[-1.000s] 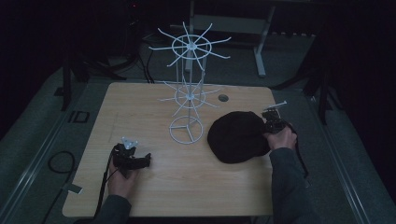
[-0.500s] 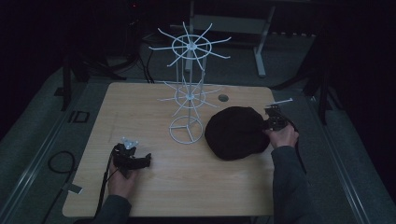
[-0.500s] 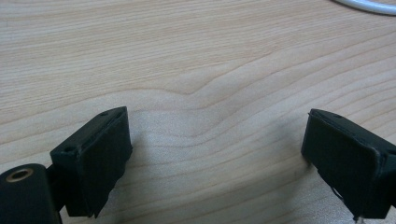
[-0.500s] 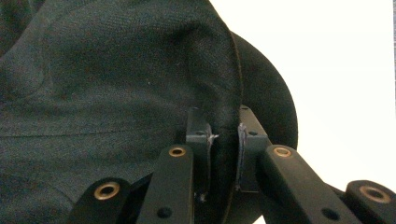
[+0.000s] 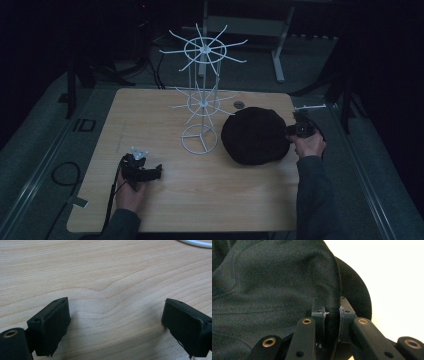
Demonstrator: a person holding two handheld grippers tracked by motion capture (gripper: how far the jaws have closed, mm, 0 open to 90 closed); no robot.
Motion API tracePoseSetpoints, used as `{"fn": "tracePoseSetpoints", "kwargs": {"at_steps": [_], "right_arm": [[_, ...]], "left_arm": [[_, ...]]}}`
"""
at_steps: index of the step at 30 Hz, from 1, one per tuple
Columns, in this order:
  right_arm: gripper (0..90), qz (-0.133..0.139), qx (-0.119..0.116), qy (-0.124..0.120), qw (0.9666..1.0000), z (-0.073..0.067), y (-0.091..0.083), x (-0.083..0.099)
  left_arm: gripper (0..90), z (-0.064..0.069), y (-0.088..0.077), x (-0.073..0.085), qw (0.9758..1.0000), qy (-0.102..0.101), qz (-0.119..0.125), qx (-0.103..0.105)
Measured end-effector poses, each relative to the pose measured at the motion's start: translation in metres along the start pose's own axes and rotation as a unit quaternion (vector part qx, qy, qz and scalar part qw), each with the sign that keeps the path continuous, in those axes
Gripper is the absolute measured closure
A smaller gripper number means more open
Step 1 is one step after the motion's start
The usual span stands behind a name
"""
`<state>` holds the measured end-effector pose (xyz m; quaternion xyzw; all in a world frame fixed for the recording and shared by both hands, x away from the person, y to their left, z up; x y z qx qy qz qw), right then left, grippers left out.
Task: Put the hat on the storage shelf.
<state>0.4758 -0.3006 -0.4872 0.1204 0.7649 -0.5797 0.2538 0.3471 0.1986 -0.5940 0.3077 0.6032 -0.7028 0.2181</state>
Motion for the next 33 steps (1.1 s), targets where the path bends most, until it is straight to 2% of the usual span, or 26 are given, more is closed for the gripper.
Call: {"fn": "tracePoseSetpoints", "kwargs": {"at_steps": [19, 33], "right_arm": [[79.3, 0.029, -0.016, 0.008, 0.9994, 0.009, -0.031, -0.012], [79.2, 0.056, -0.011, 0.003, 0.9984, 0.017, -0.059, -0.017]], "left_arm": [[8.8, 0.001, 0.0, 0.0, 1.0, 0.0, 0.0, 0.0], [8.7, 0.001, 0.0, 0.0, 1.0, 0.0, 0.0, 0.0]]}}
Point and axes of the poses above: each handheld gripper's, and its own axes: y roughly forward along the jaws, x roughly out of its underside, z roughly to its right, the point moved 4 cm from there along y, roughly forward along the jaws, and after that the axes turned 6 degrees about -y, right-handed, at the moved point
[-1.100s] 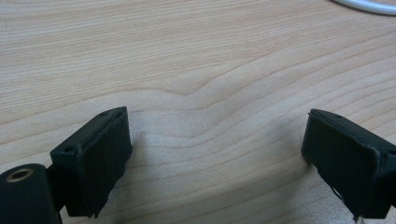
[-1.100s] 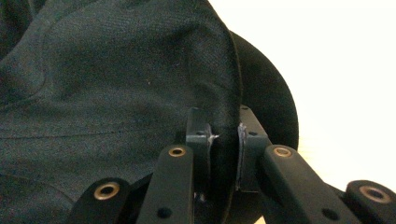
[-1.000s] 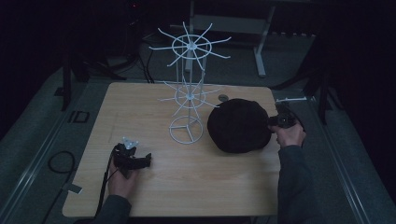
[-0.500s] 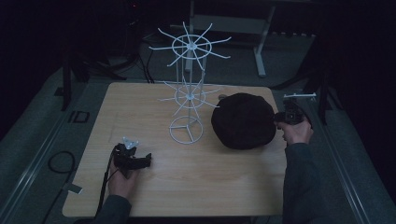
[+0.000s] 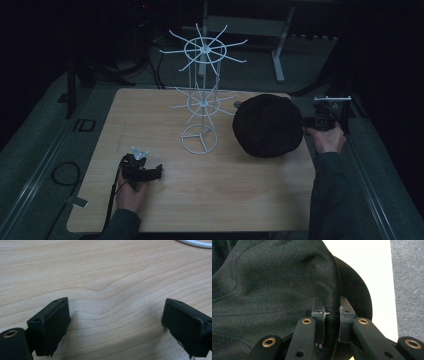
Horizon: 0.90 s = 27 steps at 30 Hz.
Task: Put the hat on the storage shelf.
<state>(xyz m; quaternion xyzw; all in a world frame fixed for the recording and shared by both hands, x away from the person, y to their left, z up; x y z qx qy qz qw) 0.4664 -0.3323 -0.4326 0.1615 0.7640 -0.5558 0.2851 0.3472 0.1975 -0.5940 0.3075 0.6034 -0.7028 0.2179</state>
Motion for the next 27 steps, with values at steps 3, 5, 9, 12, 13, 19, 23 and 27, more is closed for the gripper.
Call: {"fn": "tracePoseSetpoints", "kwargs": {"at_steps": [3, 5, 9, 12, 13, 19, 23, 27], "right_arm": [[79.2, 0.005, 0.0, -0.006, 1.0, -0.001, -0.006, -0.003], [79.2, 0.008, -0.001, -0.01, 0.9999, -0.001, -0.009, -0.005], [79.2, 0.015, -0.001, -0.019, 0.9997, -0.002, -0.017, -0.01], [79.2, 0.018, 0.002, -0.027, 0.9995, -0.003, -0.023, -0.015], [79.1, 0.02, 0.003, -0.029, 0.9994, -0.003, -0.025, -0.016], [79.1, 0.031, -0.003, -0.039, 0.9987, -0.007, -0.037, -0.026], [79.0, 0.036, -0.001, -0.048, 0.9982, -0.009, -0.046, -0.034], [79.0, 0.044, -0.008, -0.053, 0.9976, -0.014, -0.053, -0.039]], "left_arm": [[8.8, 0.0, 0.0, 0.0, 1.0, 0.0, -0.001, 0.0], [8.8, 0.0, 0.0, 0.0, 1.0, 0.0, -0.001, 0.0], [8.8, 0.001, 0.0, 0.0, 1.0, 0.0, -0.001, 0.0], [8.7, 0.001, 0.0, 0.0, 1.0, 0.0, 0.0, 0.0], [8.8, 0.001, 0.0, 0.0, 1.0, 0.0, 0.0, 0.0], [8.8, 0.001, 0.0, 0.0, 1.0, 0.0, 0.0, 0.0], [8.8, 0.001, 0.0, 0.0, 1.0, 0.001, 0.0, 0.0], [8.7, 0.001, 0.0, 0.0, 1.0, 0.0, 0.001, 0.0]]}}
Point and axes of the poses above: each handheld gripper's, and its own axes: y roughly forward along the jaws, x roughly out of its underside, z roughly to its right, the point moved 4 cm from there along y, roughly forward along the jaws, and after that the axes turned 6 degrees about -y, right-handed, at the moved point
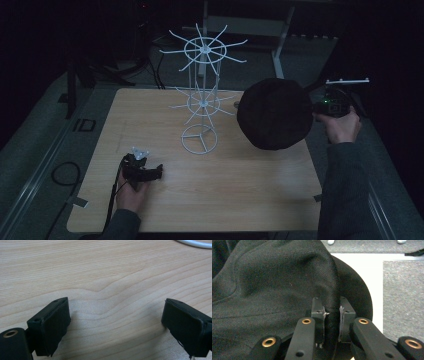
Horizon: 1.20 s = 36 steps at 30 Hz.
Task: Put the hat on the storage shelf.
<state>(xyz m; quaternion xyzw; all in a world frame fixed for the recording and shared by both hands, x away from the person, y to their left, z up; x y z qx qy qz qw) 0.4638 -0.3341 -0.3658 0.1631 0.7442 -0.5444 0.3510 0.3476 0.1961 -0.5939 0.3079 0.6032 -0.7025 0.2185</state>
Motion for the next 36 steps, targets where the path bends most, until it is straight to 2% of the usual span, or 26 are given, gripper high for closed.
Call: {"fn": "tracePoseSetpoints", "kwargs": {"at_steps": [3, 10, 18, 24, 36], "right_arm": [[79.0, 0.006, -0.008, -0.002, 1.0, -0.003, -0.002, -0.002], [78.9, 0.024, -0.044, -0.01, 0.9987, -0.016, -0.006, -0.007], [78.9, 0.041, -0.068, -0.013, 0.9967, -0.027, -0.012, -0.013], [78.8, 0.059, -0.089, -0.003, 0.9943, -0.029, -0.019, -0.016], [78.8, 0.071, -0.106, 0.003, 0.9918, -0.029, -0.026, -0.019]], "left_arm": [[8.8, 0.0, 0.0, 0.0, 1.0, 0.0, 0.0, 0.0], [8.8, 0.0, 0.0, 0.0, 1.0, -0.001, 0.001, 0.0], [8.8, 0.001, 0.0, 0.0, 1.0, 0.0, 0.0, 0.0], [8.8, 0.001, 0.0, 0.0, 1.0, 0.0, 0.0, 0.0], [8.8, 0.001, 0.0, 0.0, 1.0, 0.0, 0.0, 0.0]]}}
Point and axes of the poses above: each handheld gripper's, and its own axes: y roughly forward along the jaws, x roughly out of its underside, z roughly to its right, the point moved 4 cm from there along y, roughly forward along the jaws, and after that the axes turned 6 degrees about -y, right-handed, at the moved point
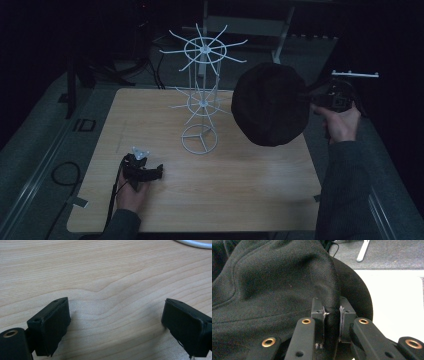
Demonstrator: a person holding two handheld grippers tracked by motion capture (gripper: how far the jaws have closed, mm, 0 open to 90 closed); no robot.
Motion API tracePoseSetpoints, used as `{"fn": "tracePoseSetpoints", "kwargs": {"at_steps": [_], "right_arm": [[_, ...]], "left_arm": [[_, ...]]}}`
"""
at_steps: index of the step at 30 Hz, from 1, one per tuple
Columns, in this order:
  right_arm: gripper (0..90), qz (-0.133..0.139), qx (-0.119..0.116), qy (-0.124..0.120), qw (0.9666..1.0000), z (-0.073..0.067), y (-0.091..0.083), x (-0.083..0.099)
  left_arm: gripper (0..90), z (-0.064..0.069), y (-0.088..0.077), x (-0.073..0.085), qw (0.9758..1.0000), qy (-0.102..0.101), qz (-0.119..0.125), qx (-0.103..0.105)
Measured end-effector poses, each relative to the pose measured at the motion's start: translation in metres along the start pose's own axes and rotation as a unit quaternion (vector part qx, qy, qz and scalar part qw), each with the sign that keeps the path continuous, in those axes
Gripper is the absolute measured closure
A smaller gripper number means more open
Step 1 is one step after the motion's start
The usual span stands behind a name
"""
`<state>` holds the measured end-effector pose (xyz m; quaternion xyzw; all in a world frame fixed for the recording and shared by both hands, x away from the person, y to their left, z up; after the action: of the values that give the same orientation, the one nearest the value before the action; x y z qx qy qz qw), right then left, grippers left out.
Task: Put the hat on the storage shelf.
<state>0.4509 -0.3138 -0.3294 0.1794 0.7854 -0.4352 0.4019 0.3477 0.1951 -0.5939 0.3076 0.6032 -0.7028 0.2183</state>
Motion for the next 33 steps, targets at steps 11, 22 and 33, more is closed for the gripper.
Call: {"fn": "tracePoseSetpoints", "kwargs": {"at_steps": [11, 22, 33], "right_arm": [[78.7, 0.014, -0.018, 0.008, 0.9997, -0.004, -0.002, -0.002], [78.8, 0.037, -0.036, 0.023, 0.9984, -0.003, -0.01, -0.005], [78.8, 0.055, -0.052, 0.037, 0.9965, -0.003, -0.015, -0.007]], "left_arm": [[8.8, 0.0, 0.0, 0.0, 1.0, 0.0, 0.0, 0.0], [8.8, 0.0, 0.0, 0.0, 1.0, 0.0, 0.0, 0.0], [8.7, 0.0, 0.0, 0.0, 1.0, 0.0, -0.001, 0.0]]}}
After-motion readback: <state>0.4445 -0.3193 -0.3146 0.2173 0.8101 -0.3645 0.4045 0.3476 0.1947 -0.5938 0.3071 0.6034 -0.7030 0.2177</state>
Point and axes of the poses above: each handheld gripper's, and its own axes: y roughly forward along the jaws, x roughly out of its underside, z roughly to its right, the point moved 4 cm from there along y, roughly forward along the jaws, and after that the axes turned 6 degrees about -y, right-handed, at the moved point
